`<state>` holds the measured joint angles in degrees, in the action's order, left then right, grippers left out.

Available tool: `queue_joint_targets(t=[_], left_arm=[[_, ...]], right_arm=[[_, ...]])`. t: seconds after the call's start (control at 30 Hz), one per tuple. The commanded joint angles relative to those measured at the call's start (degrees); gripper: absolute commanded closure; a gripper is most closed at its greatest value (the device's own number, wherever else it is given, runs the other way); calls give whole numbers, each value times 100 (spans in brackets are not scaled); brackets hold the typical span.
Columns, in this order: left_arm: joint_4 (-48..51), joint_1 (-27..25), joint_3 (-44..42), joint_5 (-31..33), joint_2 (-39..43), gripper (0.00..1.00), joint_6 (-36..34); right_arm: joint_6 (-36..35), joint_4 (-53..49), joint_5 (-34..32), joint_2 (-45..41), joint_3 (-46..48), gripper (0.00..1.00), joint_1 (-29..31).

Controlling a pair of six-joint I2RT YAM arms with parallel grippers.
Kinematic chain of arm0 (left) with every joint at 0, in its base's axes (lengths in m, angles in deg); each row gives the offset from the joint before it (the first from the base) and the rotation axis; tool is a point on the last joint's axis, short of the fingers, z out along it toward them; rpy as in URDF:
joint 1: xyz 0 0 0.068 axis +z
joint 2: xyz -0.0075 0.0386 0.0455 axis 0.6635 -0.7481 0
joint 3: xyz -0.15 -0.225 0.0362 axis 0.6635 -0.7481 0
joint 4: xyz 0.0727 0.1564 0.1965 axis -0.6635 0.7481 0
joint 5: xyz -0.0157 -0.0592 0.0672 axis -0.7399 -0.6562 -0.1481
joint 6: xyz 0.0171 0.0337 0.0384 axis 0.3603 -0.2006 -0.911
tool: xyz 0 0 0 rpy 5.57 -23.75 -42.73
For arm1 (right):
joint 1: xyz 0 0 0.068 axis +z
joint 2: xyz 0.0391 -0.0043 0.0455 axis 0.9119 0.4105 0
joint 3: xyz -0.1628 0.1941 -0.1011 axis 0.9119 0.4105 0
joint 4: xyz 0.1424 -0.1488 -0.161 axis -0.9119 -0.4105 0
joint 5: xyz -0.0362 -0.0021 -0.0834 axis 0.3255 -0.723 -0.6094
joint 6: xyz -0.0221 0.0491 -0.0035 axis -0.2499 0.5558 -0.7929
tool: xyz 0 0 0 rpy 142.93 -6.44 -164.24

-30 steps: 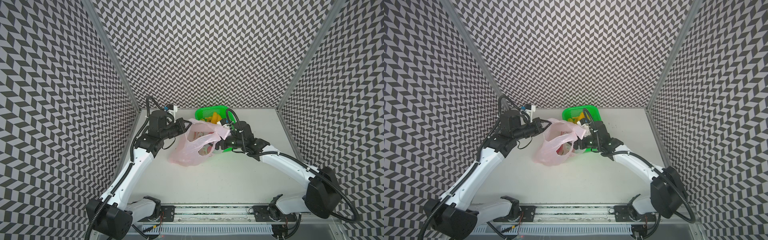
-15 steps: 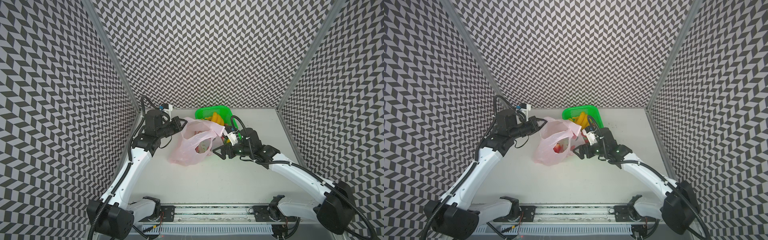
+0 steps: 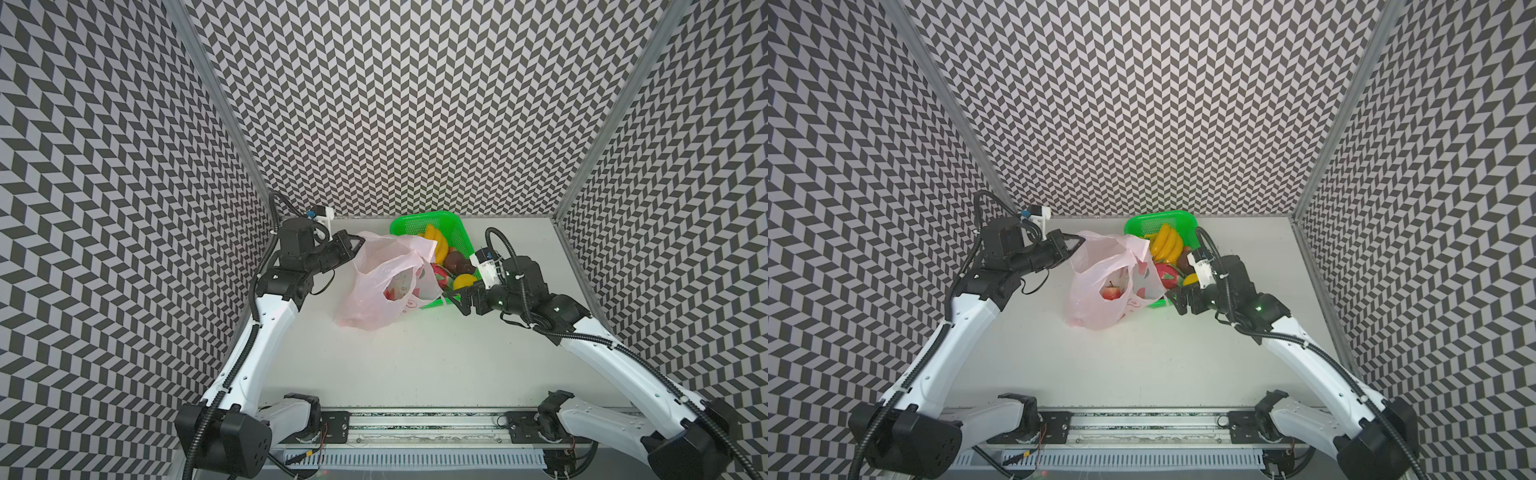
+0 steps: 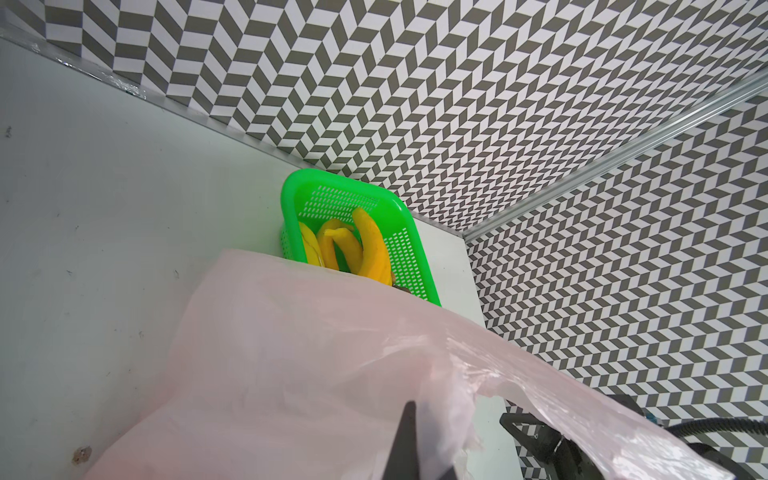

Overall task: Place the fake fruits into the plastic bag and tie a complex knot
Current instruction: 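Withdraw the right gripper from the bag toward the basket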

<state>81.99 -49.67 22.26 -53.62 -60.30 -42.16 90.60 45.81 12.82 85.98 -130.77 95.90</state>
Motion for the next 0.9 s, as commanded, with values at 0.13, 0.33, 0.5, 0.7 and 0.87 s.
queue_joint_targets(t=[0.13, 0.33, 0.5, 0.7, 0.87], left_arm=[[65, 254, -64, -171, 255, 100, -144], [83, 378, -101, -316, 270, 100, -198], [96, 453, -150, -416, 326, 100, -232], [187, 590, -194, -520, 393, 100, -303], [247, 667, -207, -570, 437, 100, -337]], right_arm=[[-1021, -52, -248, 711, -666, 1, -284], [-1966, -76, 15, 1501, -1075, 1, -315], [-2808, -283, -100, 2276, -1626, 1, -322], [-3465, -974, 87, 3277, -2579, 1, -320], [-4078, -1186, -91, 3783, -2950, 1, -321]])
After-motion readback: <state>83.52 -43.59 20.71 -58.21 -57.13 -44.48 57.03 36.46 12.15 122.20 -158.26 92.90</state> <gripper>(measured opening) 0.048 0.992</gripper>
